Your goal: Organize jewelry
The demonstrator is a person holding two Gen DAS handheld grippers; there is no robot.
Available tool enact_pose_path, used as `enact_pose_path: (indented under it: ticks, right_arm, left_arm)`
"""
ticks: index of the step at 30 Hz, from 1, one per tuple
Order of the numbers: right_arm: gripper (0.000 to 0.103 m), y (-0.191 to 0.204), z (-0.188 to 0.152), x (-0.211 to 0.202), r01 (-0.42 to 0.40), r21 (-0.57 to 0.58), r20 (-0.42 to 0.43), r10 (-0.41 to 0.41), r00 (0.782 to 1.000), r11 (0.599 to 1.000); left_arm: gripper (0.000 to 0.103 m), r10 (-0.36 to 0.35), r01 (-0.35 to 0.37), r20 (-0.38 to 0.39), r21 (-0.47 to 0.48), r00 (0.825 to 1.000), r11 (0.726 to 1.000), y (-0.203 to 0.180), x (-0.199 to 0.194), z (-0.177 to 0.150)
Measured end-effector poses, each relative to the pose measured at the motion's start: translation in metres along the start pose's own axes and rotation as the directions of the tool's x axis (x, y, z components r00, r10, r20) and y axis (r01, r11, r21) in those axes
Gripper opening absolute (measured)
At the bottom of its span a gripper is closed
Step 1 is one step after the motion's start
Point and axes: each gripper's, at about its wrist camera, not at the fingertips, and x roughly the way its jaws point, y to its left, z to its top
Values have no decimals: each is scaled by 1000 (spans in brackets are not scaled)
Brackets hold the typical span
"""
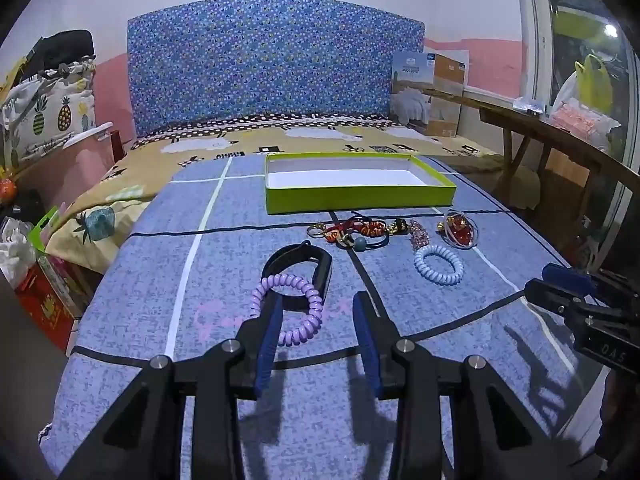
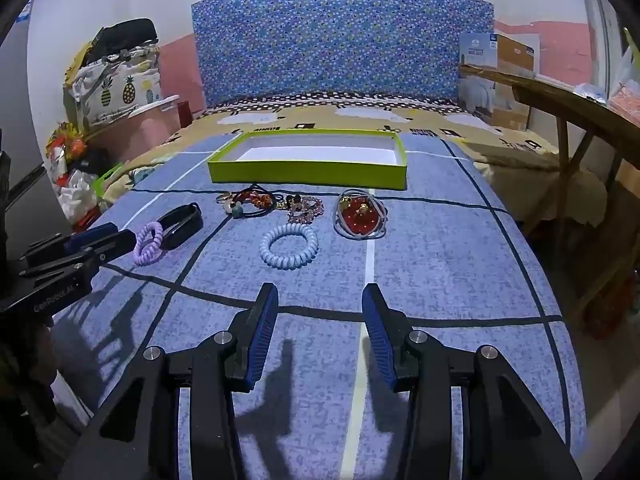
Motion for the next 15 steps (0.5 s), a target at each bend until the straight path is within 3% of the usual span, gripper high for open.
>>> enact_pose_path:
  ticks: [15]
  right_arm:
    - [45,6,1,-12,-14,-6,65,15,998,1000]
  left_arm:
    - [38,0,0,32,-1,999,1000,-7,-7,-6]
